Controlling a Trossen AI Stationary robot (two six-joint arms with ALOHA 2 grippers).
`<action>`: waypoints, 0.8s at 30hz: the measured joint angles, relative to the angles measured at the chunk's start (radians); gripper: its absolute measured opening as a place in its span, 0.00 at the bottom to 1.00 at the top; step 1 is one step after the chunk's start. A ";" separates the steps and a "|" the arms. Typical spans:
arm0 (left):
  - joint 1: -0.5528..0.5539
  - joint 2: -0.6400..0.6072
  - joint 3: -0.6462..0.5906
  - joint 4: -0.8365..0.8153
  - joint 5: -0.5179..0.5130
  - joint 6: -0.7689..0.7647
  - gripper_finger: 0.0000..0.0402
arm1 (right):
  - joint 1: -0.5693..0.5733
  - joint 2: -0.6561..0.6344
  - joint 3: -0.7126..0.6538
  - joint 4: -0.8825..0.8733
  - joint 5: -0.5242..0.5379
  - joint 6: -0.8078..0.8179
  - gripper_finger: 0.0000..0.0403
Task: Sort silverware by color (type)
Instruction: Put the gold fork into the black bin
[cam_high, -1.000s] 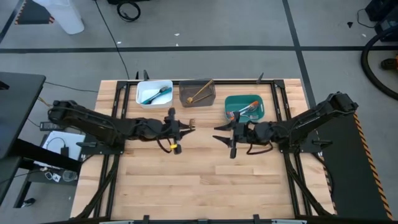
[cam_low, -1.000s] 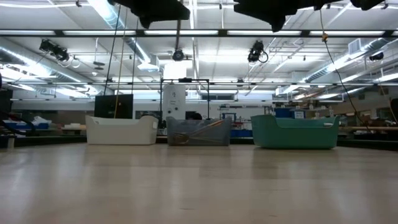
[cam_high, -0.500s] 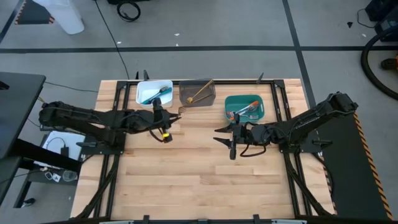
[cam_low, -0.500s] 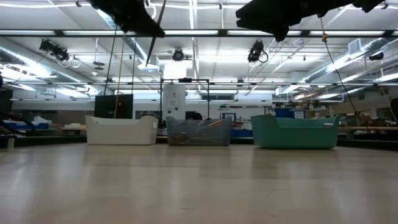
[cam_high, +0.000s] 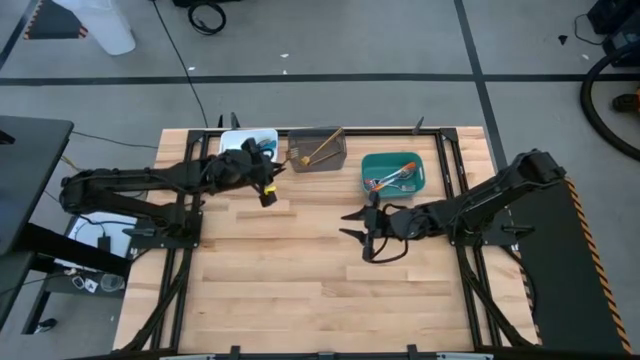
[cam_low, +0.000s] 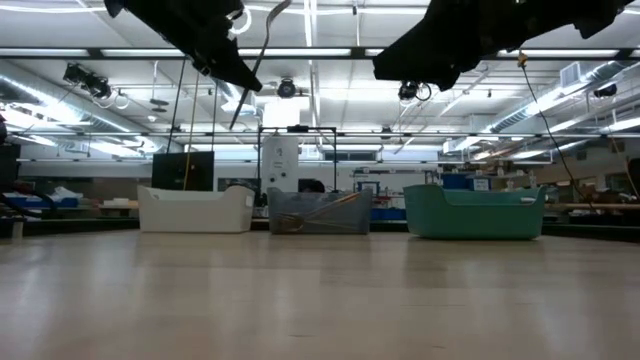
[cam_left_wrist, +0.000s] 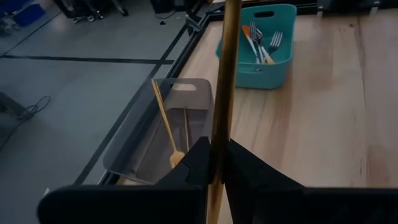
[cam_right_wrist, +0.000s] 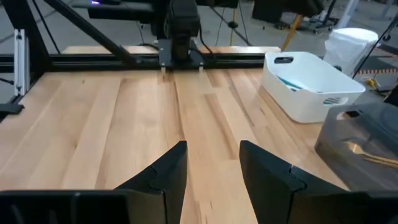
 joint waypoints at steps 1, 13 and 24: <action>0.014 0.000 0.000 0.002 0.014 0.010 0.09 | 0.000 0.005 0.000 0.003 0.000 0.003 0.39; 0.127 0.146 0.001 0.052 0.108 0.025 0.09 | 0.002 -0.002 0.000 -0.056 0.000 0.162 0.39; 0.224 0.325 0.016 0.199 0.198 0.036 0.09 | 0.062 0.087 0.000 -0.065 0.015 0.278 0.39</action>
